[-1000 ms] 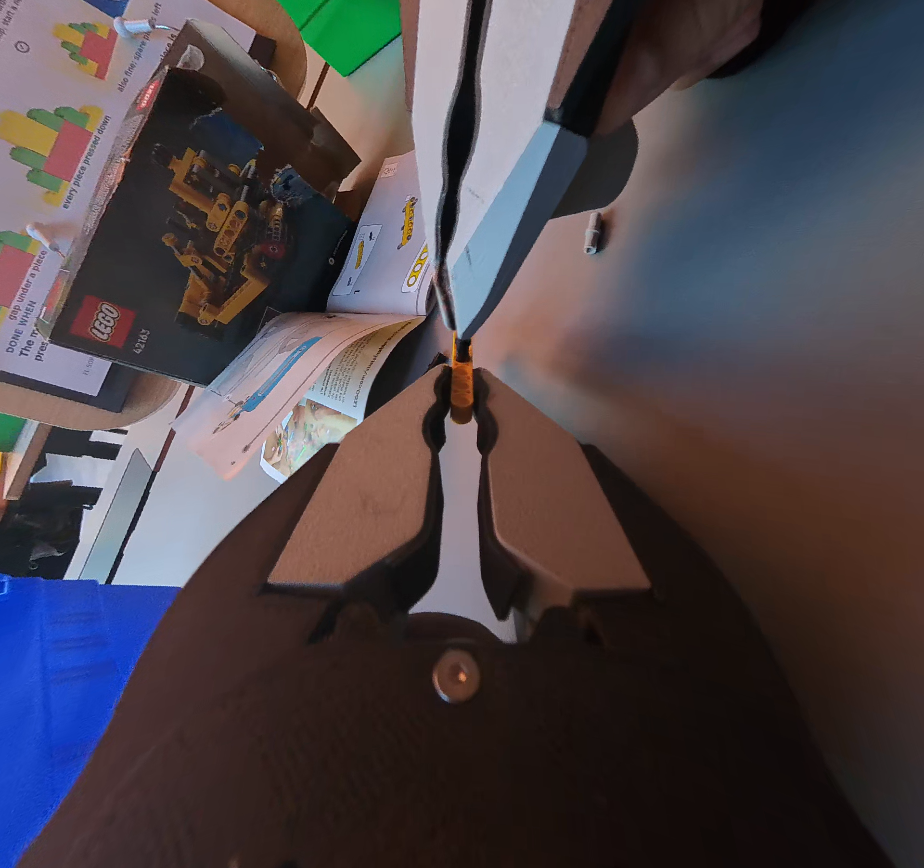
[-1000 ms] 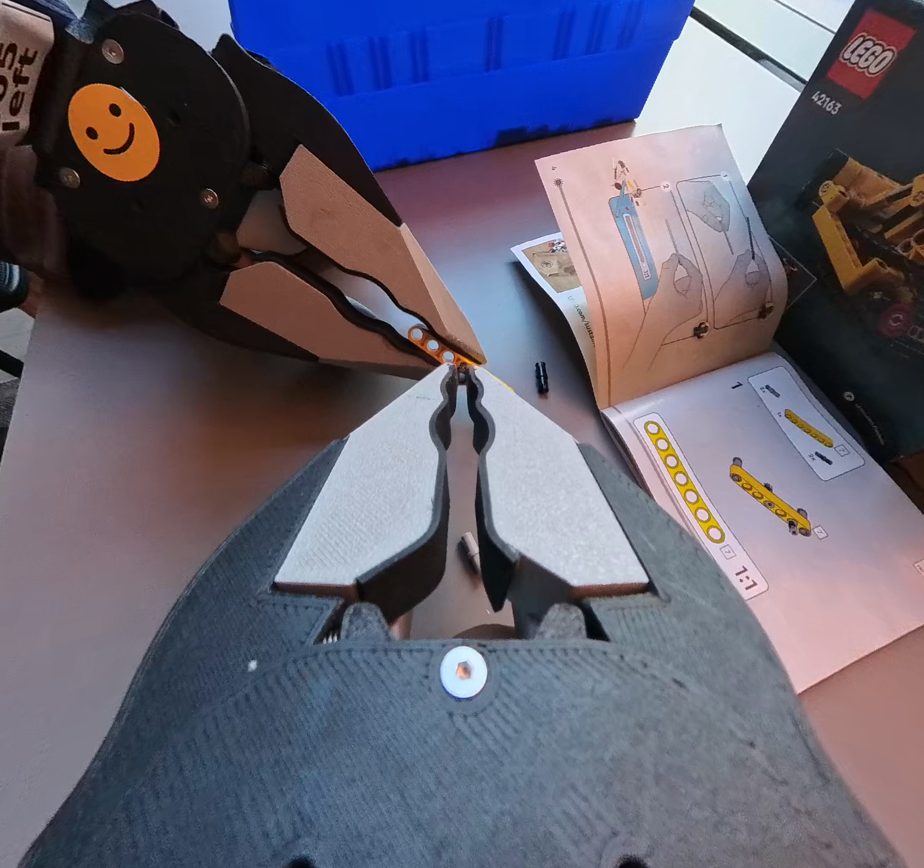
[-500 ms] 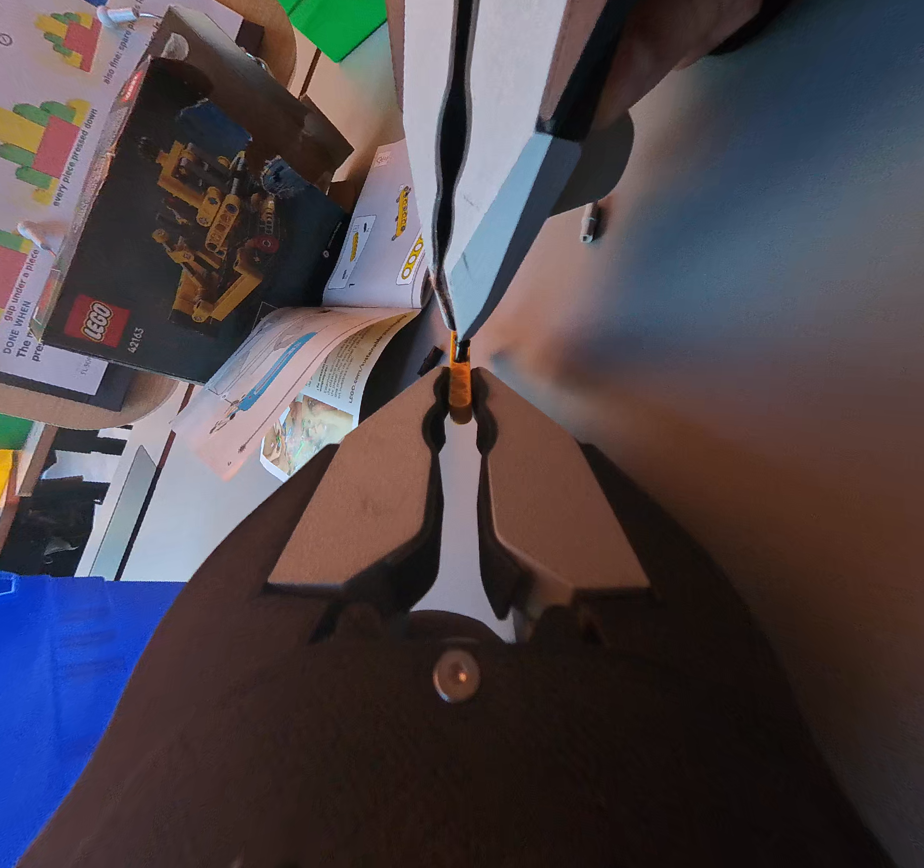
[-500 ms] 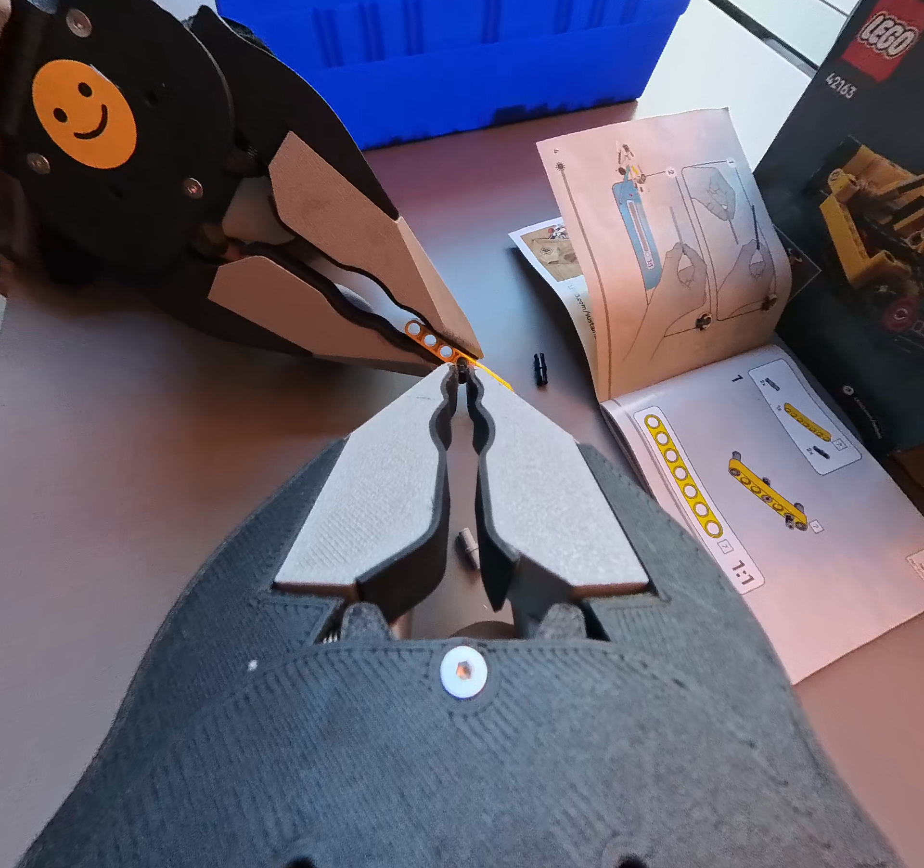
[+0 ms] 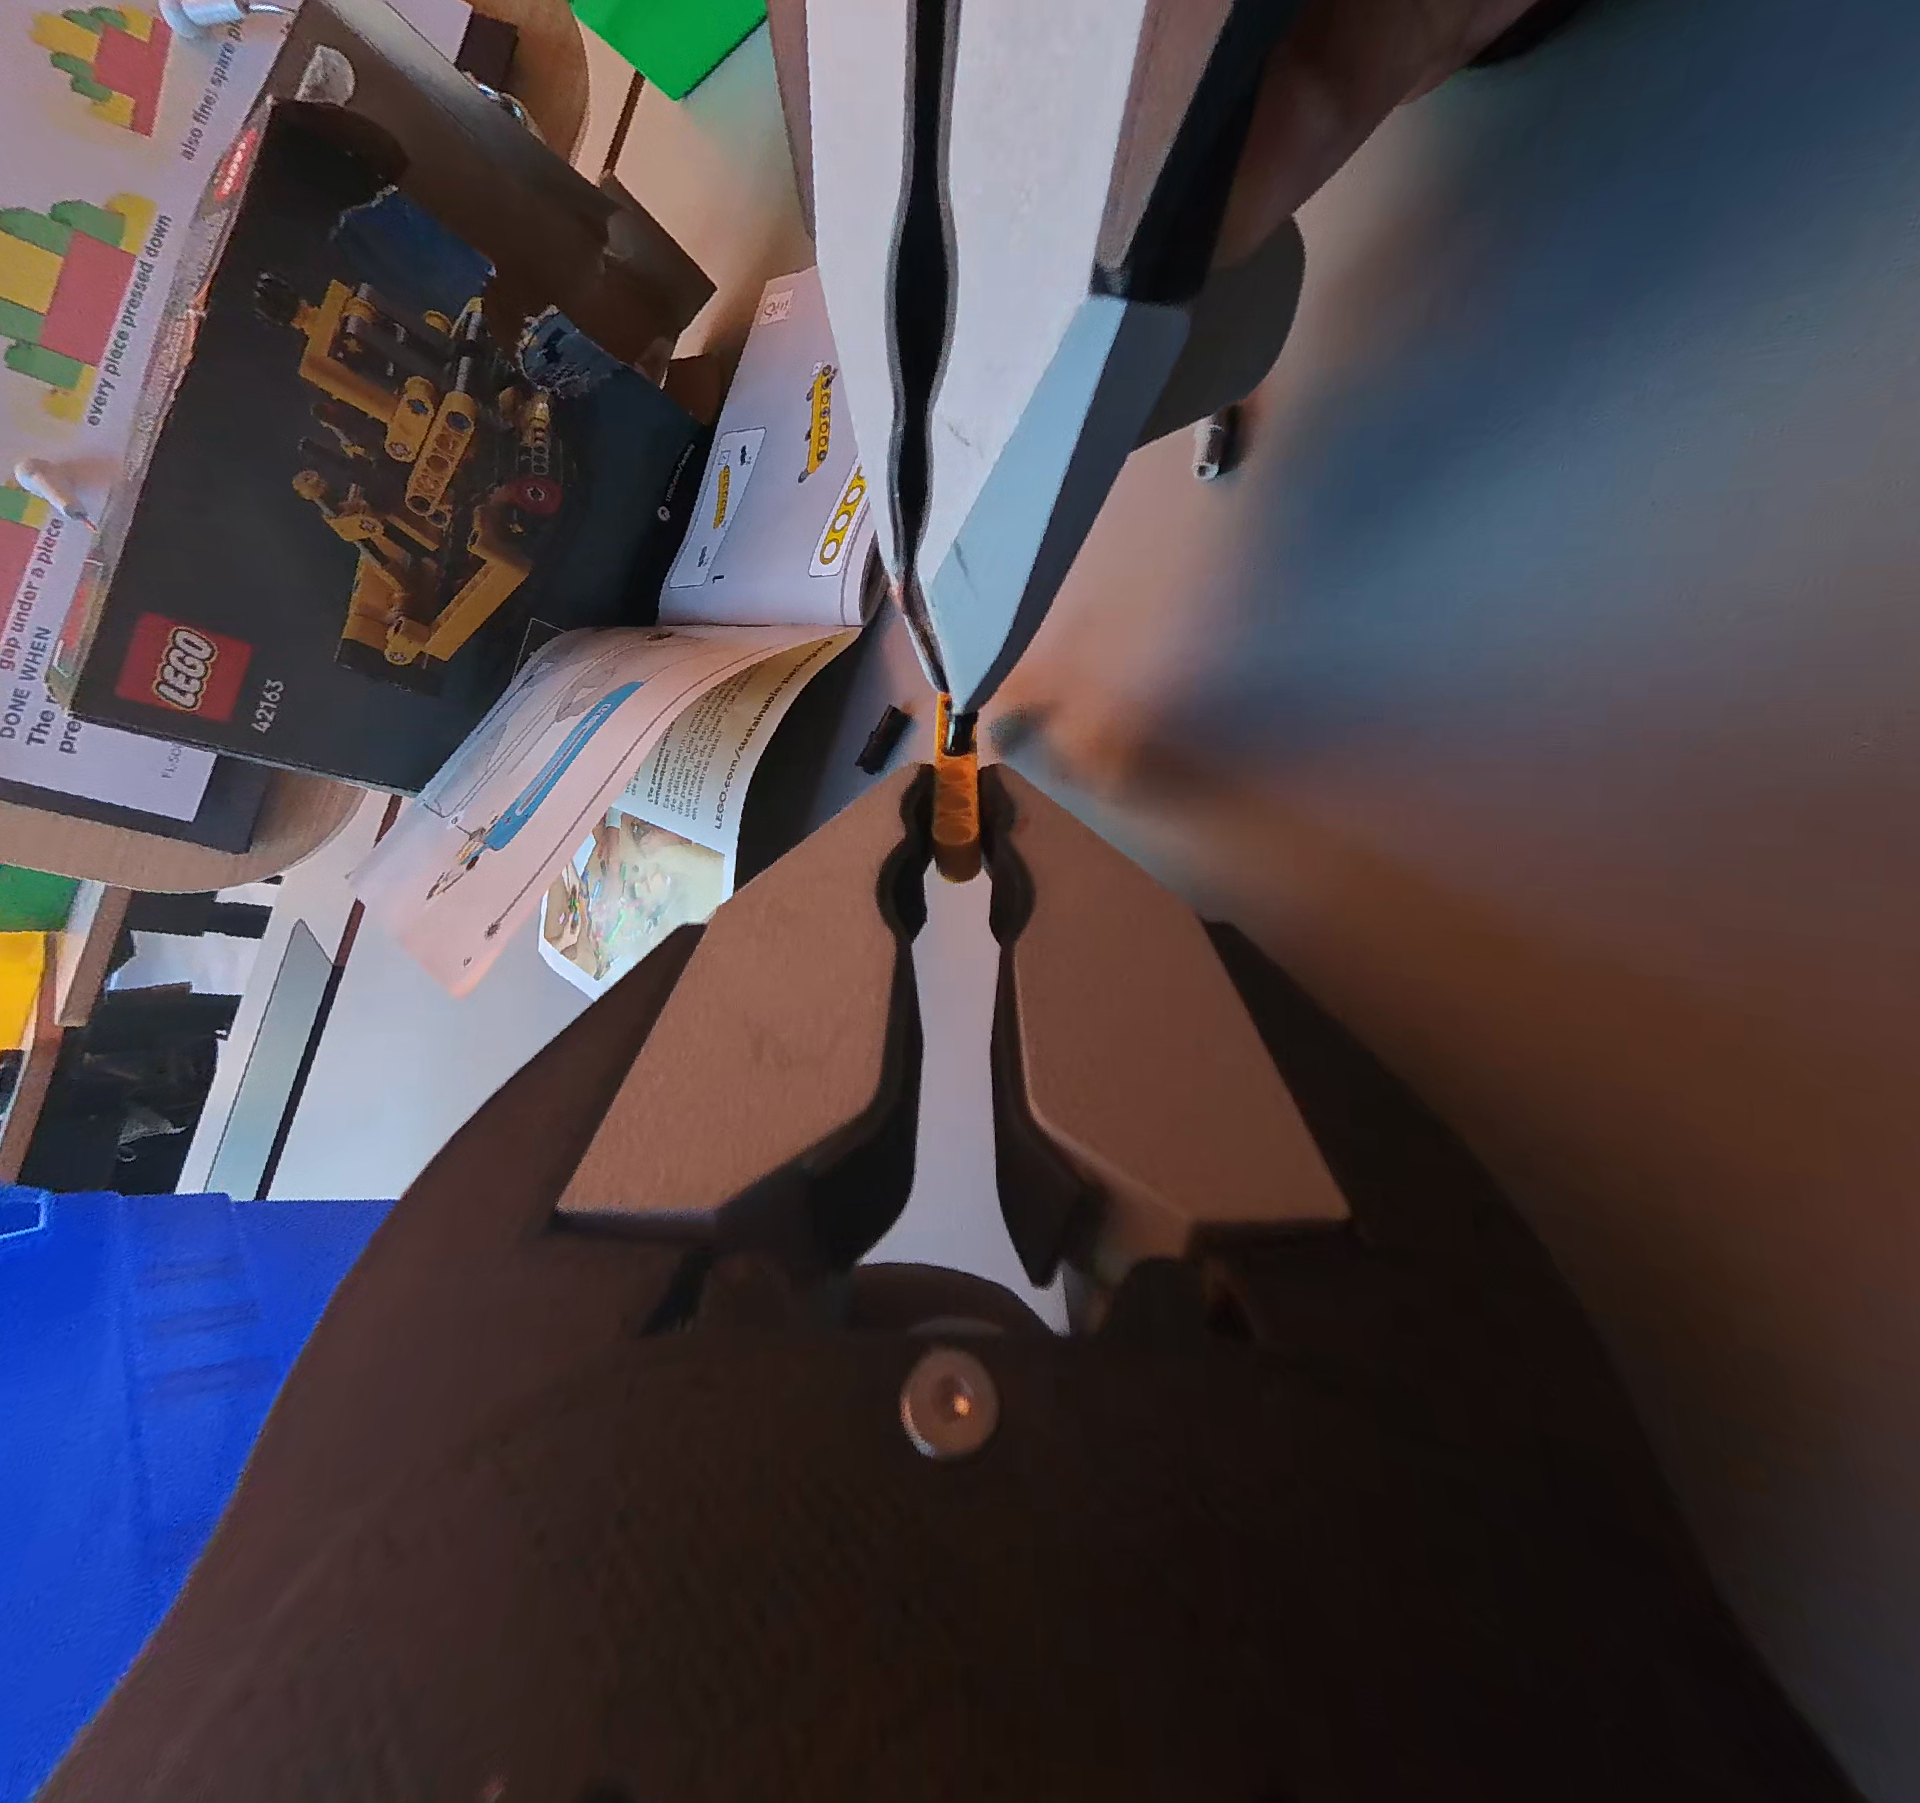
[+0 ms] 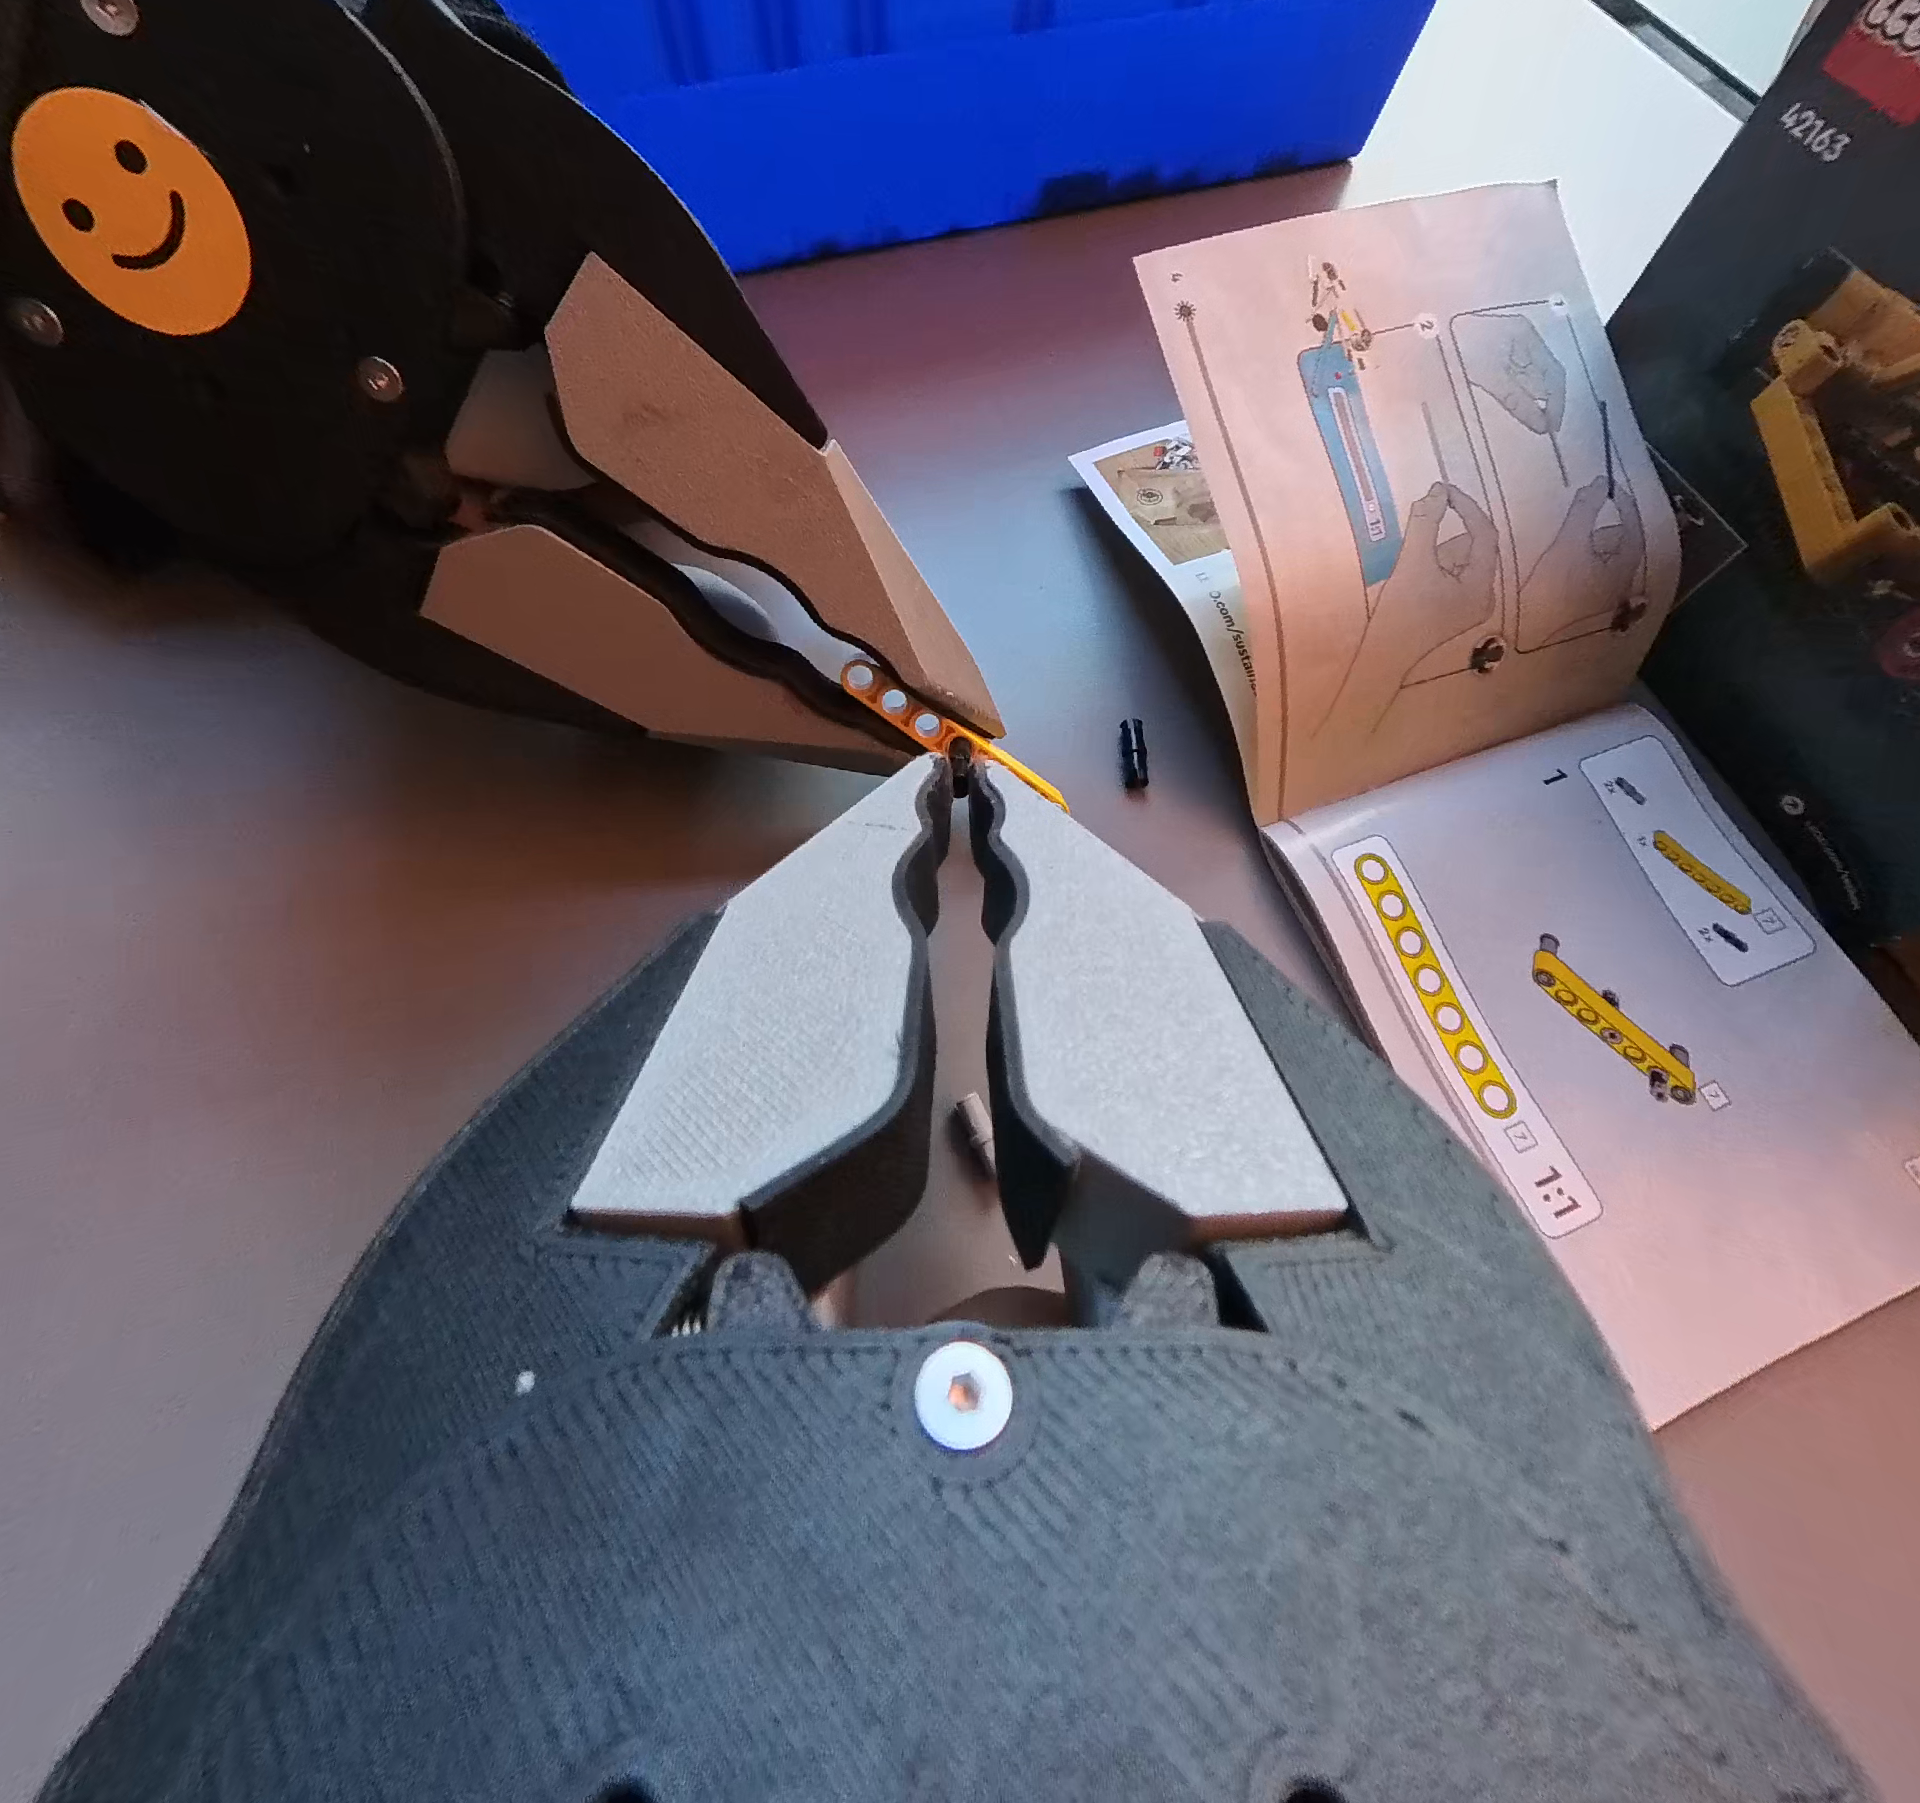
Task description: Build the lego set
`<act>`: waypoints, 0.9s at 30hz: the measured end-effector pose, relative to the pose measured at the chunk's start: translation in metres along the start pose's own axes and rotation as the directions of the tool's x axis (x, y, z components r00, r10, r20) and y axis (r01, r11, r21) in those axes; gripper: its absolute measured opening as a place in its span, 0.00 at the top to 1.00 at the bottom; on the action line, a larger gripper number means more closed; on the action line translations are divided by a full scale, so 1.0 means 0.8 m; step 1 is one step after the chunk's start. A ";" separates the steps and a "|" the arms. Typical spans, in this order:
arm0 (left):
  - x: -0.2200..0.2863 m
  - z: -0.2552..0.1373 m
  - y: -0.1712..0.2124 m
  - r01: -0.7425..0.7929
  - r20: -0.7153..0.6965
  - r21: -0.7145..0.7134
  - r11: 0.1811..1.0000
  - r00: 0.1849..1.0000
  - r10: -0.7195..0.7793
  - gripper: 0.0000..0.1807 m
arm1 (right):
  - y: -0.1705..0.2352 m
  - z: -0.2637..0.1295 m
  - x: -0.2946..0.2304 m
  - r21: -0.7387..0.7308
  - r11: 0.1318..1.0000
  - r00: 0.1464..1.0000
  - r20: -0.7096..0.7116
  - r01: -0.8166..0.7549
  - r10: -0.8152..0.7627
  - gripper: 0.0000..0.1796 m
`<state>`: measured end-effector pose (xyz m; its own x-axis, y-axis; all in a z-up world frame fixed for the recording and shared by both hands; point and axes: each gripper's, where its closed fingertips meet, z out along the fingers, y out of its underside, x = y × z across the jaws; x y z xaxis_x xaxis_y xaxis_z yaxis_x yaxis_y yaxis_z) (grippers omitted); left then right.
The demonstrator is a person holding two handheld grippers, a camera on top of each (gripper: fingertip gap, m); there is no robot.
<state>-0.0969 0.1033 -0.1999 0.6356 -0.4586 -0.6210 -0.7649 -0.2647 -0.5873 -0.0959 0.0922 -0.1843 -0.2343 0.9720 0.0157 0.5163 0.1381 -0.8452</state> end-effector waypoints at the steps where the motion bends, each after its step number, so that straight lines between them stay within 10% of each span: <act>1: 0.000 0.000 0.000 -0.002 0.002 -0.001 1.000 1.000 0.002 0.98 | 0.000 0.000 0.000 0.000 1.000 1.000 0.000 0.000 0.000 1.00; 27: -0.049 -0.018 -0.011 0.217 0.063 0.162 0.963 0.971 -0.229 0.97 | -0.038 -0.033 0.023 0.269 0.958 0.995 0.007 -0.100 0.101 0.91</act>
<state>-0.1168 0.1117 -0.1631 0.7994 -0.3316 -0.5009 -0.5814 -0.2170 -0.7842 -0.0939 0.1108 -0.1441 -0.1868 0.9796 -0.0740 0.2965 -0.0156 -0.9549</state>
